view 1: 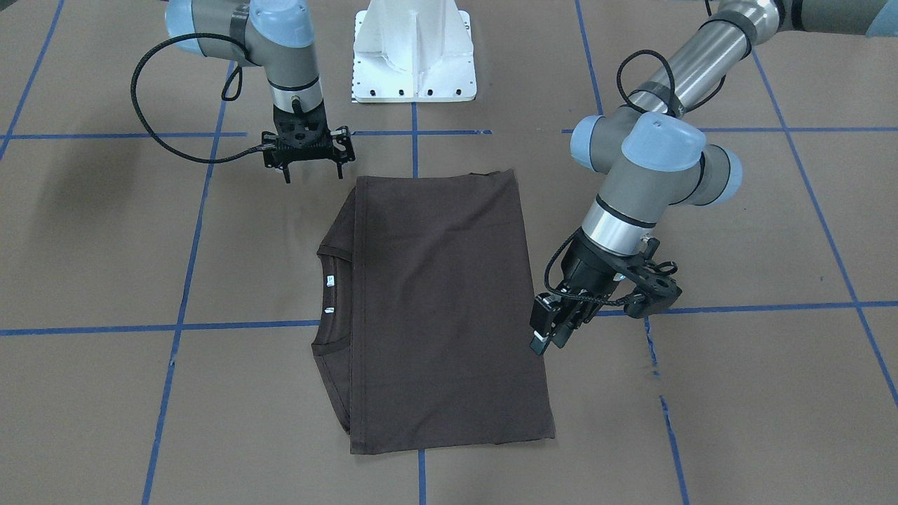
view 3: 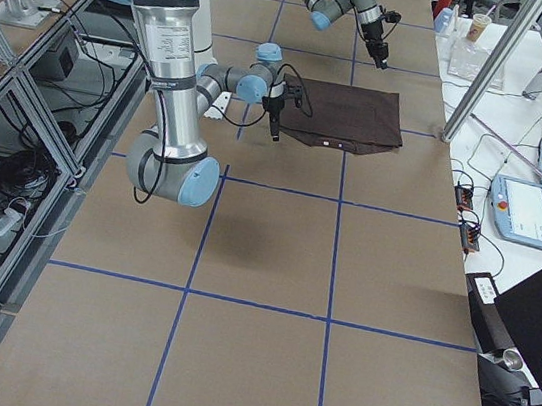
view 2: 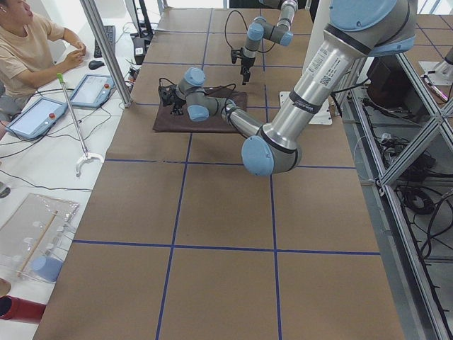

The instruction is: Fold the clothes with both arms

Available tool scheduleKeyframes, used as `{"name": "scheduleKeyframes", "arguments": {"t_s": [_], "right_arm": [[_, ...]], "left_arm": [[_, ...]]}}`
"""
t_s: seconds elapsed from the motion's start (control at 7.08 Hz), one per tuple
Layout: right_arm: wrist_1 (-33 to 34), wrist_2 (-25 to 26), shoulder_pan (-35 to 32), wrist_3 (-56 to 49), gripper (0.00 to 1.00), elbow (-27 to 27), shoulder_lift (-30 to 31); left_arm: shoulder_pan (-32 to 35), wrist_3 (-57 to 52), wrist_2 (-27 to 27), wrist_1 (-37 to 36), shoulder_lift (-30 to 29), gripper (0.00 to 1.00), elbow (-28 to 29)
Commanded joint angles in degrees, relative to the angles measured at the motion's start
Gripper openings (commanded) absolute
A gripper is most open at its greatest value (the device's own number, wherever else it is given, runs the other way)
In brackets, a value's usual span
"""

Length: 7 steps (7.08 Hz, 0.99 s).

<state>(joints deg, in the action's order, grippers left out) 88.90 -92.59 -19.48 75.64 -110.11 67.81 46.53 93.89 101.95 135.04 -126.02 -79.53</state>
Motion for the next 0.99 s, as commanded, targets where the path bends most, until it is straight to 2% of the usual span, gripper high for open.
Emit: {"name": "scheduleKeyframes", "arguments": {"t_s": [0.0, 0.14, 0.28, 0.42, 0.57, 0.71, 0.85], "right_arm": [[-1.88, 0.13, 0.58, 23.58, 0.88, 0.94, -2.42], [-5.37, 0.22, 1.02, 35.60, 0.69, 2.86, -2.51], [-8.54, 0.40, 1.20, 40.85, 0.59, 5.49, -3.64], [-8.57, 0.40, 1.37, 46.21, 0.58, 8.47, -5.65], [-8.48, 0.31, 1.37, 46.96, 0.55, 8.42, -6.28], [-7.96, 0.31, 1.29, 47.06, 0.47, 8.42, -6.02], [-7.69, 0.22, 1.20, 46.97, 0.46, 8.33, -5.59]], "left_arm": [[0.14, 0.06, 0.62, -0.13, 1.39, 0.51, -3.08], [0.06, 0.06, 0.62, -0.13, 1.40, 0.51, -3.09], [0.05, 0.06, 0.62, -0.05, 1.66, 0.51, -3.18], [0.05, 0.15, 0.62, -0.04, 1.66, 0.51, -3.18], [0.05, 0.33, 0.62, -0.04, 1.66, 0.51, -3.18], [0.05, 0.33, 0.62, -0.04, 1.66, 0.51, -3.26], [-0.03, 0.42, 0.62, -0.04, 1.66, 0.51, -3.44]]}}
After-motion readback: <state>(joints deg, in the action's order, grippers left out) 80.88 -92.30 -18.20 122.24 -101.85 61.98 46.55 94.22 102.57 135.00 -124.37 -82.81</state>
